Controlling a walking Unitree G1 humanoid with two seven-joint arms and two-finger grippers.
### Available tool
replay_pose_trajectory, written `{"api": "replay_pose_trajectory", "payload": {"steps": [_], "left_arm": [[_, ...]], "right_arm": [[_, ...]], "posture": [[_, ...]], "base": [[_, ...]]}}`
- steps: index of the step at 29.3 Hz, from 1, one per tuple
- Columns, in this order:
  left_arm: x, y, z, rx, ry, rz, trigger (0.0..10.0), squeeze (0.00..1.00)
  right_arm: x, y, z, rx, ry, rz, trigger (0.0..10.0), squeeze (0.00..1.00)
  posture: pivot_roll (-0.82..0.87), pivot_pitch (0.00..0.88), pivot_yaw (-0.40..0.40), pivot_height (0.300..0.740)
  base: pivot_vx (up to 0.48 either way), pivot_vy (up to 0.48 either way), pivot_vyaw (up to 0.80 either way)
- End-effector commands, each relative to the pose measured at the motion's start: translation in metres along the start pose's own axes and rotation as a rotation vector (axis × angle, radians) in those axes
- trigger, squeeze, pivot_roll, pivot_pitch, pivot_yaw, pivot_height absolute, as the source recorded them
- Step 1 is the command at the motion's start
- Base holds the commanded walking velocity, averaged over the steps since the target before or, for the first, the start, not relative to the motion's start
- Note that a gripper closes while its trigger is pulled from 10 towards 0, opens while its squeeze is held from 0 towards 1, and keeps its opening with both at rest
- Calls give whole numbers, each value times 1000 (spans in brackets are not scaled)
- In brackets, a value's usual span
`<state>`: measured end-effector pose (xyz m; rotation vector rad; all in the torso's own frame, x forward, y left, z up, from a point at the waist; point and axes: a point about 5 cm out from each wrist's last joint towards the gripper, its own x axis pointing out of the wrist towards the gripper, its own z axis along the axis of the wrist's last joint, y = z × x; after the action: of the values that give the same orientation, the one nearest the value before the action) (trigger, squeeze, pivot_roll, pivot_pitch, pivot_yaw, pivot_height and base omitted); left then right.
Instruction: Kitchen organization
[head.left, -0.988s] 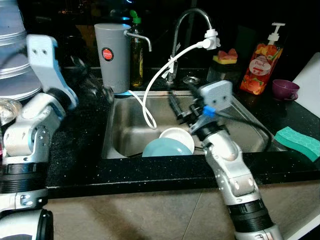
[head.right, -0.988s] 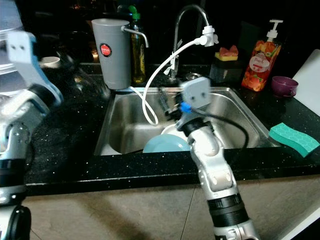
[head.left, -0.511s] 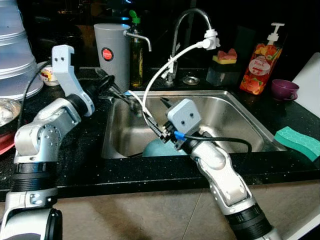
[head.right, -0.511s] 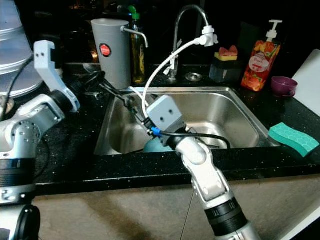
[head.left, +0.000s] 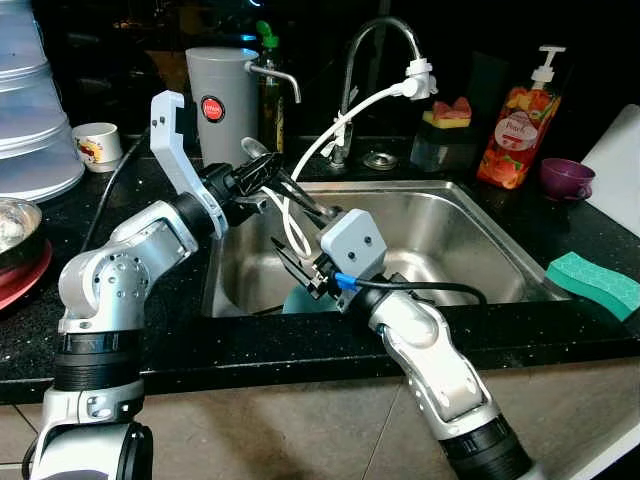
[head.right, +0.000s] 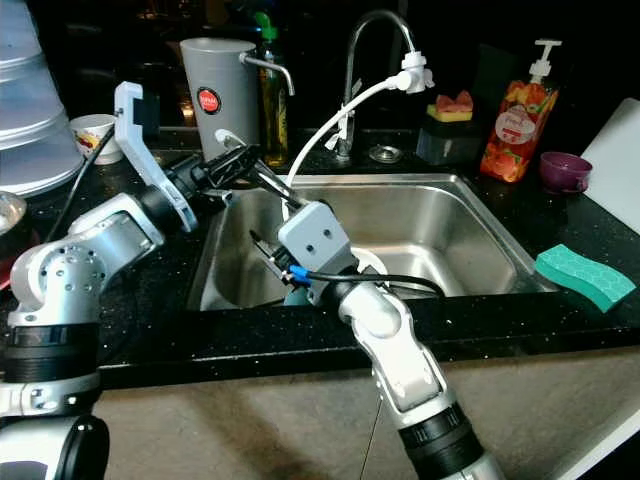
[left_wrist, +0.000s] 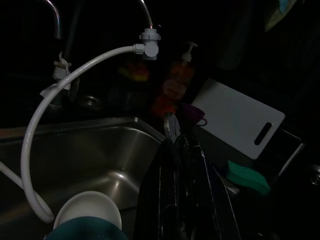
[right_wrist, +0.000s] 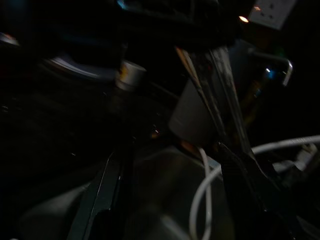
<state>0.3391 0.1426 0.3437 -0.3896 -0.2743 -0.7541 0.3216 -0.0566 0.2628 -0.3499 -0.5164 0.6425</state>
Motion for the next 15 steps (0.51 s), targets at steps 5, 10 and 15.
{"api": "replay_pose_trajectory", "payload": {"steps": [5, 10, 15], "left_arm": [[-2, -8, 2, -10, -4, -42, 10000, 0], [-3, -7, -5, -8, 20, -14, 10000, 0], [-2, 4, -7, -7, 31, 66, 10000, 0]], "right_arm": [[0, -13, -8, -63, 54, -116, 10000, 0], [1, -30, -6, -154, 50, -259, 10000, 0], [2, -31, 7, -160, -29, -281, 10000, 0]], "posture": [[26, 113, -36, 740], [26, 113, -36, 740], [25, 119, -38, 740]], "base": [[0, 0, 0], [0, 0, 0], [0, 0, 0]]}}
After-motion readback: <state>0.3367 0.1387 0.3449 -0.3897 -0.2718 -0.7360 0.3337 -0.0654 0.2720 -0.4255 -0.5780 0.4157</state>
